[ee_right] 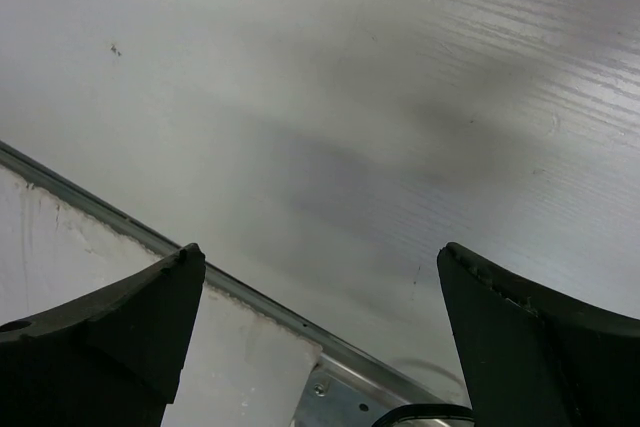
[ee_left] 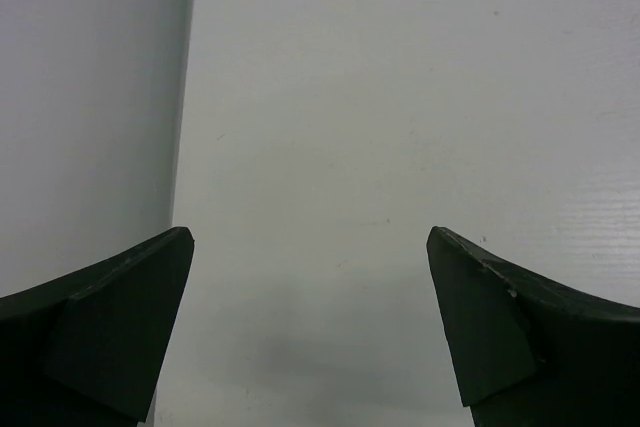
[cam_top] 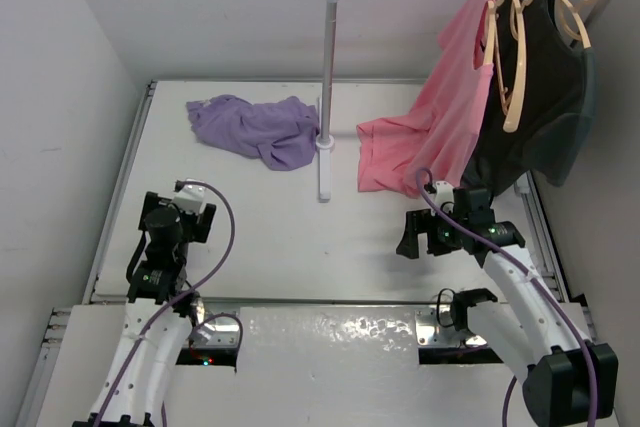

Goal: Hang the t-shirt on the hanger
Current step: Pick up the T-shirt from the center of the board.

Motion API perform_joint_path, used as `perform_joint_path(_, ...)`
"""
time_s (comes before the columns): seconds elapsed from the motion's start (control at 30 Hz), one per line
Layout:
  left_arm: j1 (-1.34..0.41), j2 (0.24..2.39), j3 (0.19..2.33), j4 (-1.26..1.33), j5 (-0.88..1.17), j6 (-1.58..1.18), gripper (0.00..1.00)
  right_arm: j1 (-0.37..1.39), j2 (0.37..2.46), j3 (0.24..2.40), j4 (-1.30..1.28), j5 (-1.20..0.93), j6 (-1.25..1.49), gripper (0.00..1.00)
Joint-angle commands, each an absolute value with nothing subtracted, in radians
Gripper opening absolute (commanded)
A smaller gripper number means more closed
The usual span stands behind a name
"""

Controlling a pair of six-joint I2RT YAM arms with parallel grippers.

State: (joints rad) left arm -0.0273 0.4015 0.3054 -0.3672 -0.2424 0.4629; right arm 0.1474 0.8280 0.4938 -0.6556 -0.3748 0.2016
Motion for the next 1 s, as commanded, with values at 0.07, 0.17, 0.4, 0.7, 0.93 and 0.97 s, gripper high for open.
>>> perform_joint_path(0.07,-0.031,0.435,0.345,-0.224,-0.322,0.450,1.00,0.155,0.831,0.525,-0.663,-0.394,0.189,0.96)
perform_joint_path(0.17,-0.031,0.469,0.383,-0.296,-0.185,0.550,1.00,0.155,0.825,0.555,-0.673,-0.431,0.181,0.96)
perform_joint_path(0.4,-0.032,0.663,0.504,-0.296,0.120,0.617,1.00,0.155,0.831,0.632,-0.689,-0.595,0.178,0.95)
perform_joint_path(0.7,-0.032,1.602,1.256,-0.531,0.244,0.514,0.95,0.155,0.883,0.695,-0.620,-0.640,0.193,0.94)
perform_joint_path(0.93,-0.044,2.059,1.659,-0.434,0.201,0.281,0.99,0.164,0.920,0.678,-0.624,-0.595,0.186,0.93)
perform_joint_path(0.97,-0.046,2.094,1.684,-0.437,0.189,0.278,0.99,0.166,0.920,0.669,-0.618,-0.594,0.190,0.93)
